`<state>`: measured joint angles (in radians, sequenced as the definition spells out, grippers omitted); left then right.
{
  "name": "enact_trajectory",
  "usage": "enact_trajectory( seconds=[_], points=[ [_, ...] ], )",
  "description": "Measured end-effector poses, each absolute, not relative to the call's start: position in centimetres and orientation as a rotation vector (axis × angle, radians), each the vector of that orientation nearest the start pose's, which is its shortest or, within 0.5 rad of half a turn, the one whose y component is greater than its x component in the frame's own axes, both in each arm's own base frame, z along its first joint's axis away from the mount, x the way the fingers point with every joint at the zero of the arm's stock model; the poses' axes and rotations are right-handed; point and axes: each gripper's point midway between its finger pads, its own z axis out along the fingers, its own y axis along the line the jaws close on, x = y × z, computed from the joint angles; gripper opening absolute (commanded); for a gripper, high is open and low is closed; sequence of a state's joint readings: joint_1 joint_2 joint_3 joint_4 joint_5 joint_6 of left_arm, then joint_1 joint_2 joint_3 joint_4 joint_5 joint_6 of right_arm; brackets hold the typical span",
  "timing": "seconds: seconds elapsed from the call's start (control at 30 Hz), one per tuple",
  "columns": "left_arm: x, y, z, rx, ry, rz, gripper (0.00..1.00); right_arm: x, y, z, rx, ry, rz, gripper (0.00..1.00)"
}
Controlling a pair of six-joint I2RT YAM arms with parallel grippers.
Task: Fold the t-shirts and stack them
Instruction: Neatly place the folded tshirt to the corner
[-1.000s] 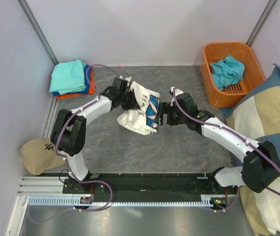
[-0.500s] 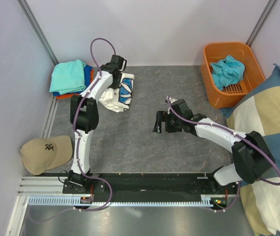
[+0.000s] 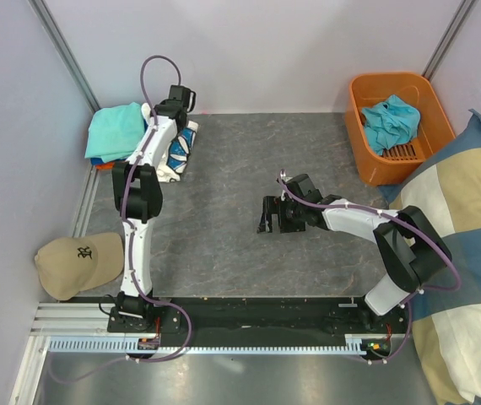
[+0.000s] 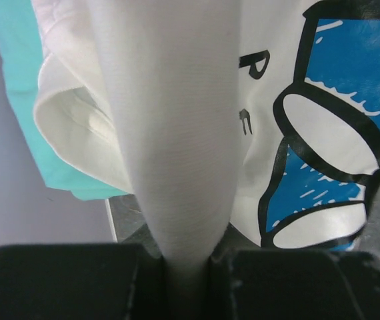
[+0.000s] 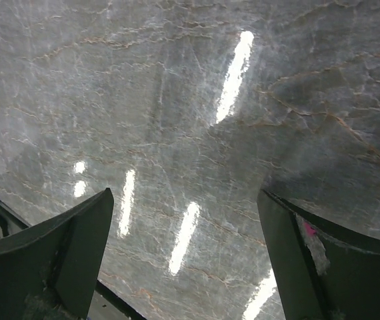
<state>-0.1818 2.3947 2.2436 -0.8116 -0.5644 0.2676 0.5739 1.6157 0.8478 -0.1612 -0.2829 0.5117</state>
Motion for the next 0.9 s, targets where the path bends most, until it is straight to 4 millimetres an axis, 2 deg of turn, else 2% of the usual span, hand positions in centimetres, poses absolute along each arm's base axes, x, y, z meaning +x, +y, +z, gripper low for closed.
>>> enact_trajectory(
  seconds=[0.07,0.3,0.37,0.67,0.9],
  points=[
    [57.1,1.0,12.6,0.299,2.424,0.75,0.02,26.7,25.7,3.9,-0.207,2.621,0.79,0.98],
    [60.5,3.7,18.5,0.143,2.243,0.725,0.02,26.8,26.0,3.9,-0.197,2.619,0.812,0.98],
    [61.1,4.6,19.2,0.114,2.215,0.708,0.02,26.8,26.1,3.9,-0.197,2.618,0.819,0.98],
    [61.0,9.6,18.9,0.012,2.221,0.693,0.02,27.2,26.6,3.9,-0.181,2.621,0.84,0.98],
    [60.0,13.6,16.5,-0.077,2.267,0.714,0.02,27.4,27.1,4.0,-0.18,2.627,0.863,0.98]
  ],
)
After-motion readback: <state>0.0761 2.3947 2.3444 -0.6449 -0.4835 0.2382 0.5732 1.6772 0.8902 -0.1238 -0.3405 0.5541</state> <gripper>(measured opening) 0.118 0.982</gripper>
